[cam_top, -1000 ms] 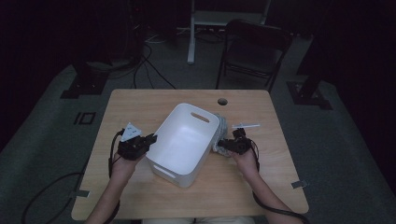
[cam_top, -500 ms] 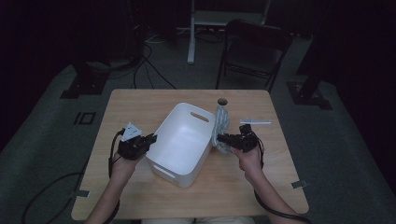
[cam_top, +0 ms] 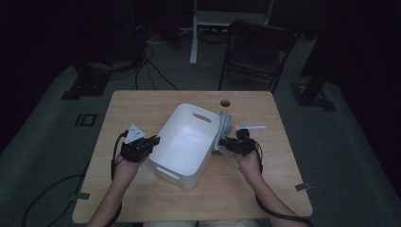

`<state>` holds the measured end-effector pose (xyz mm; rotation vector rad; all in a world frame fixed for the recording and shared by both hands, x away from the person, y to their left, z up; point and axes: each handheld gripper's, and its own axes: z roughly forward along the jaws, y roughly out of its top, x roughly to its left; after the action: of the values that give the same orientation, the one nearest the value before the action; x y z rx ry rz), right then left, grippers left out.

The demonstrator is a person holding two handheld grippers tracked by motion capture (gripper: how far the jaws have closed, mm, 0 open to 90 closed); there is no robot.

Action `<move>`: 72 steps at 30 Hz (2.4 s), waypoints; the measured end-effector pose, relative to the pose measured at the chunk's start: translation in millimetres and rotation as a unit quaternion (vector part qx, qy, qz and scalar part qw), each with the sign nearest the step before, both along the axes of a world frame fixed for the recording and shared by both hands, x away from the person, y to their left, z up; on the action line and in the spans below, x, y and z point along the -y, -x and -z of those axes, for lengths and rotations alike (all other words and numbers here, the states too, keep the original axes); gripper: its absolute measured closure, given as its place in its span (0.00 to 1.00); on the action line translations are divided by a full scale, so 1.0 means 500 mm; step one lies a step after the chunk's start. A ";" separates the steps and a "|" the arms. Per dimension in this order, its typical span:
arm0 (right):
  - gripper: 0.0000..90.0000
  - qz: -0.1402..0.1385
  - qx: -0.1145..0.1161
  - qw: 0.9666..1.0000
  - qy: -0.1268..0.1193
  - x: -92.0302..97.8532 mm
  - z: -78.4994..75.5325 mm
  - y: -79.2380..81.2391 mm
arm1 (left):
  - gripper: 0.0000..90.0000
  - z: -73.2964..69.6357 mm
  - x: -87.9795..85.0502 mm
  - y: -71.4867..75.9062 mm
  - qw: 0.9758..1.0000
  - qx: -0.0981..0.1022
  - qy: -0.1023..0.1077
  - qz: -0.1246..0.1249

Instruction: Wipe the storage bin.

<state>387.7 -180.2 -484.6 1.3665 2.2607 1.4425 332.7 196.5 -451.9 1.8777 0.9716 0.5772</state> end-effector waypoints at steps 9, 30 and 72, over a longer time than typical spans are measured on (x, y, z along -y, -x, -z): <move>0.84 0.009 -0.049 0.998 0.031 -0.010 0.071 -0.025 | 0.93 0.001 0.001 0.001 1.000 -0.001 0.004 -0.009; 0.84 -0.030 0.002 0.999 -0.010 -0.014 0.003 0.044 | 0.93 0.000 0.008 0.001 1.000 -0.002 0.002 -0.011; 0.84 -0.042 -0.019 0.998 0.039 -0.040 0.069 0.053 | 0.93 0.003 0.020 0.000 1.000 0.001 0.004 -0.029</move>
<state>361.3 -160.2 -519.3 1.3018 2.3972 1.3468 332.7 186.4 -453.3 1.8461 1.0285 0.6100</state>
